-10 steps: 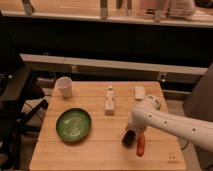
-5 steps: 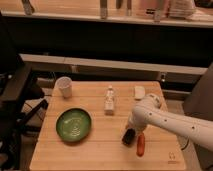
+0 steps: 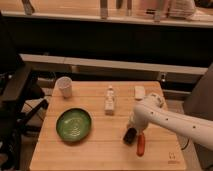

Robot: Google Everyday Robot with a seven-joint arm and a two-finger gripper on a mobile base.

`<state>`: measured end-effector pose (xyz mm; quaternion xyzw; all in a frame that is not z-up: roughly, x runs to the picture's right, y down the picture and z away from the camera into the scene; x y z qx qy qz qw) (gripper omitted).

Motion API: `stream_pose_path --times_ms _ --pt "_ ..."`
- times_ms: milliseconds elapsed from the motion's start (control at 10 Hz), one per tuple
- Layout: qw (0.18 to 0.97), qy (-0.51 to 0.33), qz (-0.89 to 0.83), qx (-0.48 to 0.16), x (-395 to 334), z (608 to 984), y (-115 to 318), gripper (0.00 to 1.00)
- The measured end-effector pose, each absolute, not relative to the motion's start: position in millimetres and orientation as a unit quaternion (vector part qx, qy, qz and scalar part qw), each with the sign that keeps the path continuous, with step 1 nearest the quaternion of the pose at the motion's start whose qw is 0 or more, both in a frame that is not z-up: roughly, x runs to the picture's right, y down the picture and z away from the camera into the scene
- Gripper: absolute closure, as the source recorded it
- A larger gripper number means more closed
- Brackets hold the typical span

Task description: Place the eraser on the white sponge

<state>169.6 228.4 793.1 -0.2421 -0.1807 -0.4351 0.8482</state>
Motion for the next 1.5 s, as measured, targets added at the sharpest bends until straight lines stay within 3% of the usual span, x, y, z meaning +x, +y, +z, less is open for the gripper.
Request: stream_pose_path --times_ms 1500 --pt "0.845 -0.171 -0.448 -0.235 186.8 791.8 207.8 0.94"
